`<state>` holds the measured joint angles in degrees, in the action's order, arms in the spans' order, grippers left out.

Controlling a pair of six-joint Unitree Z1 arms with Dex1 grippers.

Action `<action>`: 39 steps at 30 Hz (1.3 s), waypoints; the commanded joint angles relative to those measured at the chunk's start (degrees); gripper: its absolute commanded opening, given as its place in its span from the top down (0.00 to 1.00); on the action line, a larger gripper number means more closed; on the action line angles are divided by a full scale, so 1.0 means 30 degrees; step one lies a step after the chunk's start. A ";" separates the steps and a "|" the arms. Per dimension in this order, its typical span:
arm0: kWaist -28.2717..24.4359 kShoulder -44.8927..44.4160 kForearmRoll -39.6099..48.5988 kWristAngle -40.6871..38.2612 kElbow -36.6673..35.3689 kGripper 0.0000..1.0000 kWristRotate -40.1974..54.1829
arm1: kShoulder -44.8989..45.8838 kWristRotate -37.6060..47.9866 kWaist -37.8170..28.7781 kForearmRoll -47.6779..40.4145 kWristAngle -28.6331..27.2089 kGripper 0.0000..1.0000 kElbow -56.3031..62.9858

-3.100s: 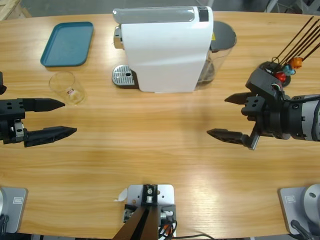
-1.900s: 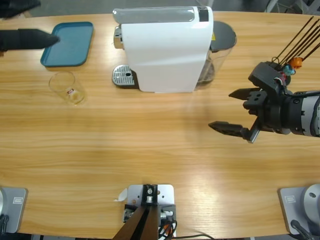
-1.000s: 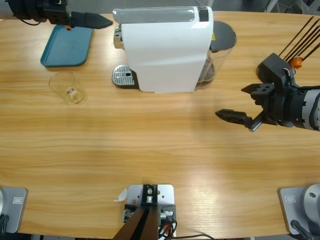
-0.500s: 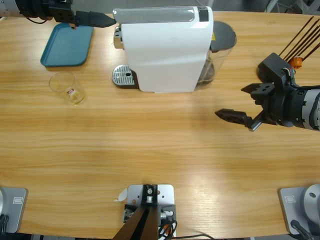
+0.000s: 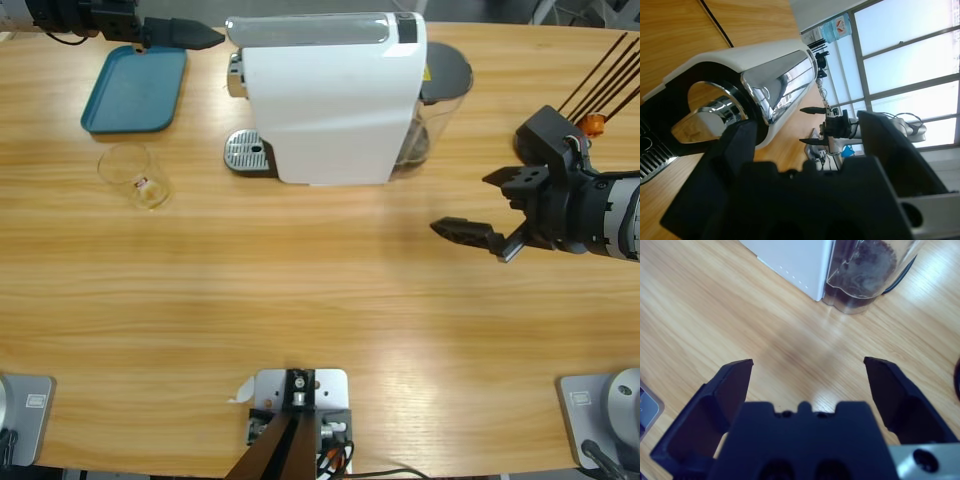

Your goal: Pour coffee

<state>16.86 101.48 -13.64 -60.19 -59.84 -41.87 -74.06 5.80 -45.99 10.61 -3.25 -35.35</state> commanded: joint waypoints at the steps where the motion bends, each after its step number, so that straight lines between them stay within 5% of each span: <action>1: 0.0103 0.1212 -0.0405 -0.0662 -0.0123 0.14 -0.0327 | -0.0391 0.0204 0.0007 -0.0256 -0.0370 0.00 0.0474; 26: 0.0871 0.0544 -0.0375 -0.0943 -0.2449 0.14 -0.1353 | -0.0450 0.0204 0.0007 -0.0373 -0.0352 0.00 0.0504; 39: 0.0718 -0.0850 0.0117 -0.0674 -0.1641 0.18 -0.0638 | -0.0292 0.0204 0.0007 -0.0461 -0.0428 0.00 0.0591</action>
<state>19.27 101.99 -14.37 -61.70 -67.07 -45.23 -74.21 5.81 -45.99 10.05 -3.25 -35.25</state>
